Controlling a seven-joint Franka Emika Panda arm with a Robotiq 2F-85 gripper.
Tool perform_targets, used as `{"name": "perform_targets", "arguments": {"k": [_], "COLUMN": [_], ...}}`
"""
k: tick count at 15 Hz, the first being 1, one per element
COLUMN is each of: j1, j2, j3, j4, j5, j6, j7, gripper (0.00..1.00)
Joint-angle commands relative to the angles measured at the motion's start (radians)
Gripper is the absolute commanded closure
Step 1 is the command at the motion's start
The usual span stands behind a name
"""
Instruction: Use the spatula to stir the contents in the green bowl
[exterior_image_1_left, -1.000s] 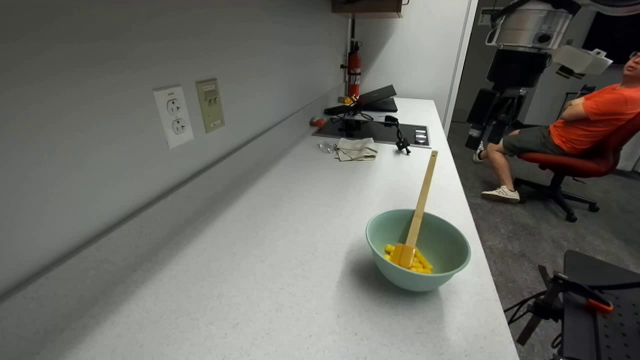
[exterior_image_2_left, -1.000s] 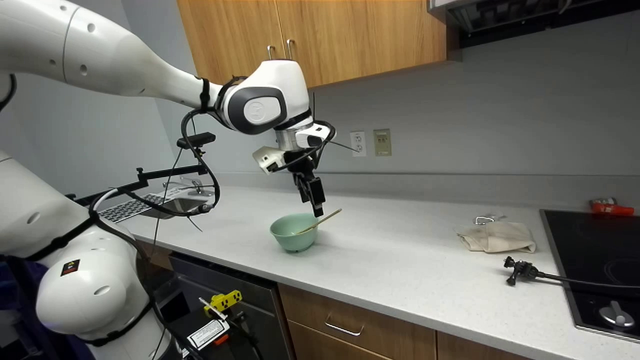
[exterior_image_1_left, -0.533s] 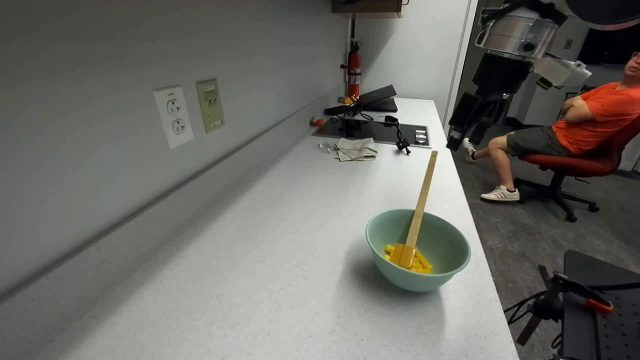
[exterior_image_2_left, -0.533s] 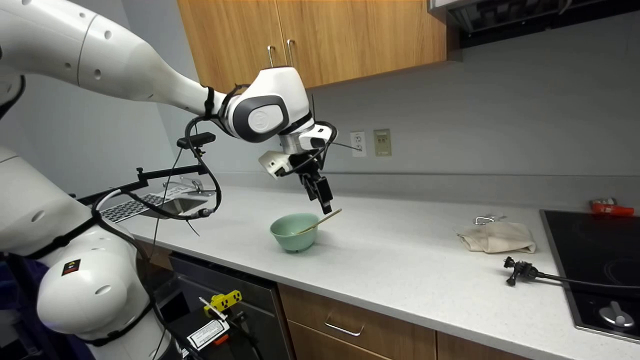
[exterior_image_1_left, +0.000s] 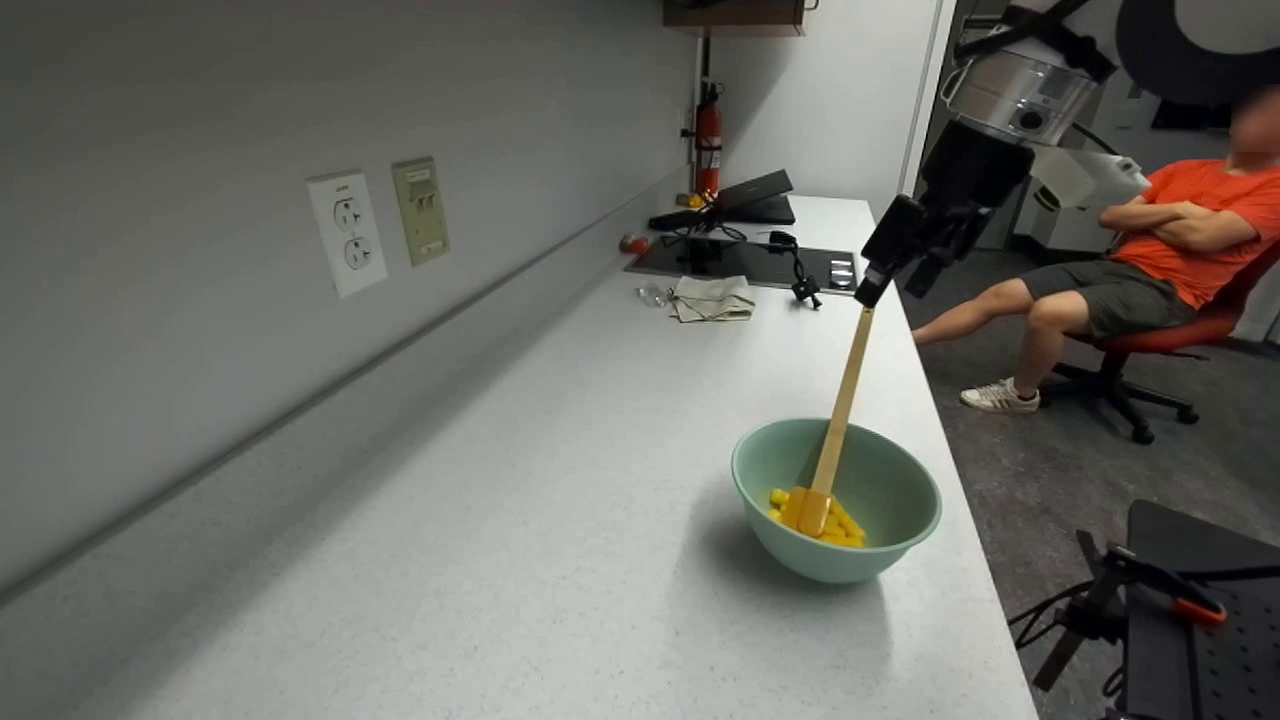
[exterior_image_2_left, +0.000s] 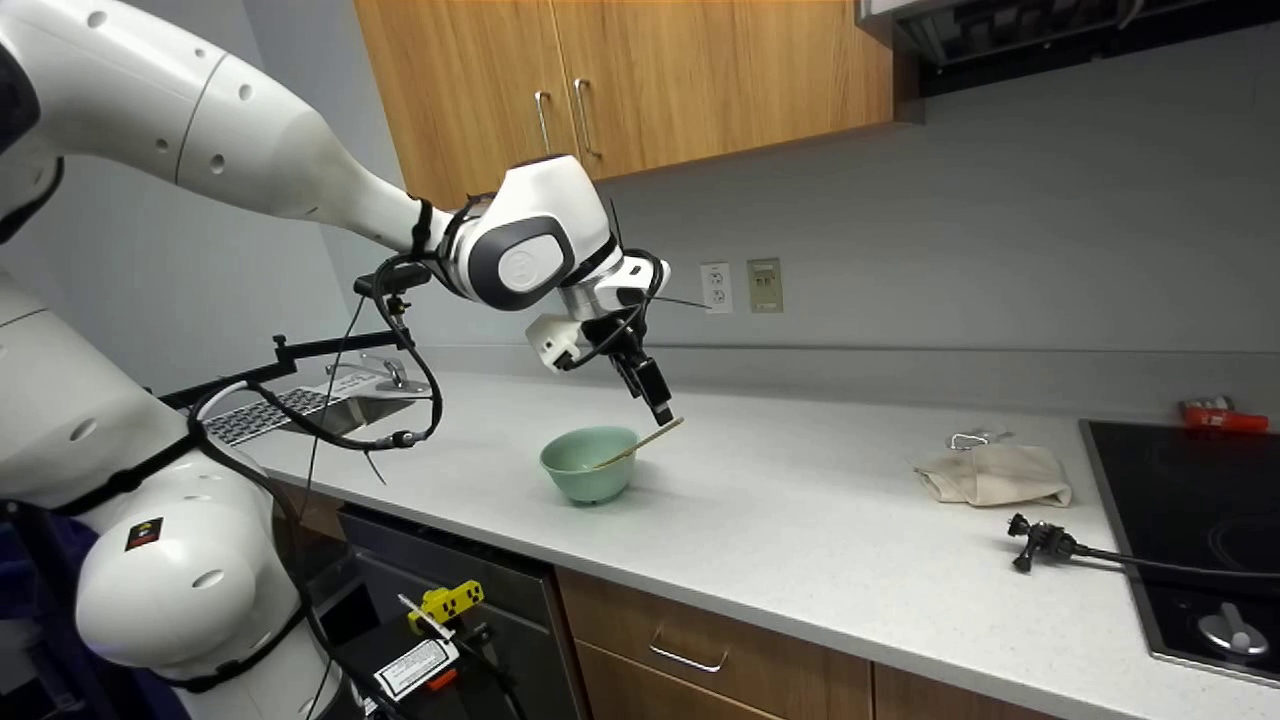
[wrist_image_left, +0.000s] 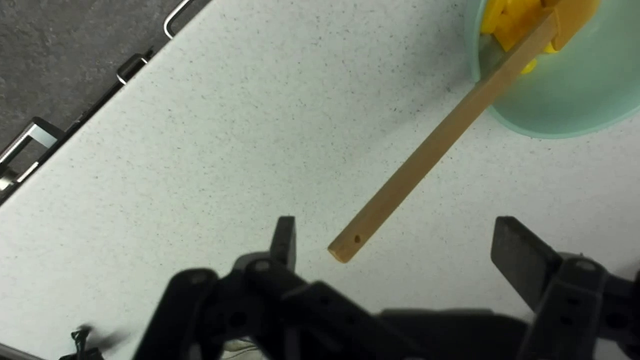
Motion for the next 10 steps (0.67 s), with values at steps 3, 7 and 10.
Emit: {"name": "perform_targets", "arguments": {"k": [3,7,10], "j1": [0.008,0.001,-0.002], "j2": [-0.011,0.0,-0.001], "j3": [0.018,0.015,0.018], "j4": [-0.039,-0.022,-0.031], "j5": [0.021,0.002,-0.008], "j6": [0.081,0.049,0.063], "j7": [0.068,0.053,0.052], "gripper": [0.0,0.0,0.0]}}
